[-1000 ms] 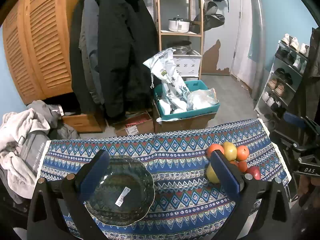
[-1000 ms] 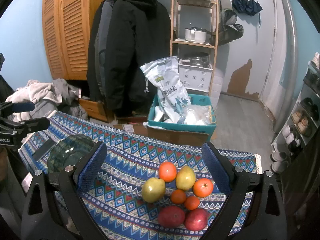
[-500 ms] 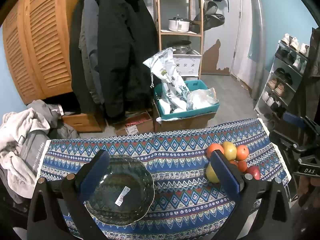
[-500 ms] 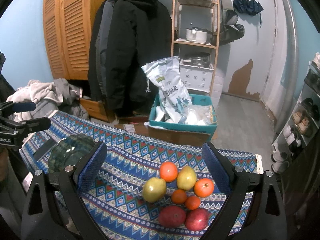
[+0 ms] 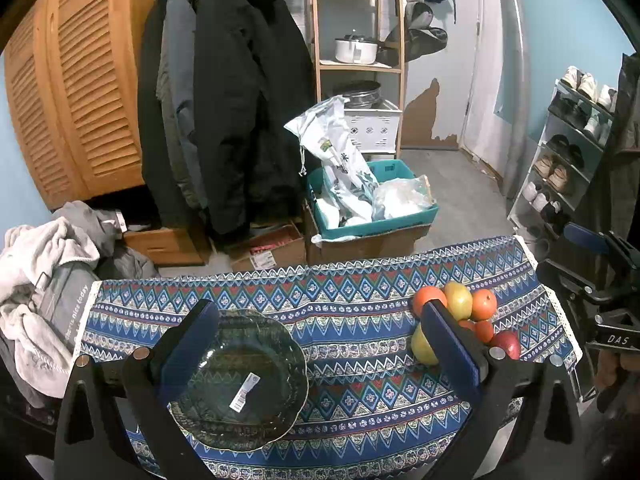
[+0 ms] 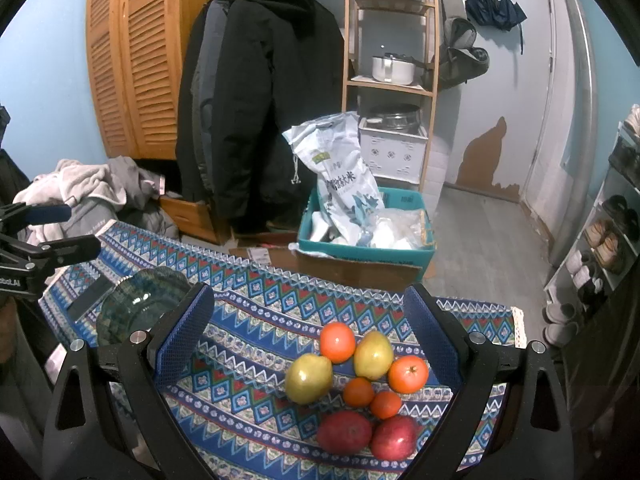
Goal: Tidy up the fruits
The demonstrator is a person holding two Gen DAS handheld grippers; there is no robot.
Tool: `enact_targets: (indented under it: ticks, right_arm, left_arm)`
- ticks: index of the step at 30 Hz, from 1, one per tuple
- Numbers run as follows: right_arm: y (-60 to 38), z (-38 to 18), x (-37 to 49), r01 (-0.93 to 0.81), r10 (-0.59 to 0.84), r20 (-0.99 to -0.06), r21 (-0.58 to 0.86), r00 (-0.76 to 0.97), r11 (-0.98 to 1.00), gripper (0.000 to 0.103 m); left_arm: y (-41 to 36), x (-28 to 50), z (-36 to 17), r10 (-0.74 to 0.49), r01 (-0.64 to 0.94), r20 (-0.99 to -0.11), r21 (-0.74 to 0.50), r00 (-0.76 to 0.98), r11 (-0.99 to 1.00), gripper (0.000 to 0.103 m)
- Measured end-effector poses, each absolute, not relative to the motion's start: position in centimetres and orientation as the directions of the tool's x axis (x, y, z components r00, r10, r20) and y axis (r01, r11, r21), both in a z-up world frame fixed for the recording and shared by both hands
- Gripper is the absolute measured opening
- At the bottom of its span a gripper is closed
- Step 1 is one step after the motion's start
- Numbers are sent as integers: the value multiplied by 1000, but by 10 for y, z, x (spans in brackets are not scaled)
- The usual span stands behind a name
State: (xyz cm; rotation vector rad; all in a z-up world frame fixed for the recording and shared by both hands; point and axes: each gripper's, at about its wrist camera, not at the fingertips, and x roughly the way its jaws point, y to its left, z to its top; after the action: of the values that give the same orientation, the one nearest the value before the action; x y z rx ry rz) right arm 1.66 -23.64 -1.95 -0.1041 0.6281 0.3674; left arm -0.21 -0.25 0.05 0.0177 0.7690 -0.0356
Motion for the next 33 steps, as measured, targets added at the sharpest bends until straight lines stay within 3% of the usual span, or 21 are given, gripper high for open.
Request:
enact_targets:
  ticks: [33]
  right_arm:
    - [-236, -19, 17, -367, 304, -594, 16, 745, 930, 94]
  left_arm:
    - [-5, -5, 5, -30, 43, -697, 2, 716, 999, 102]
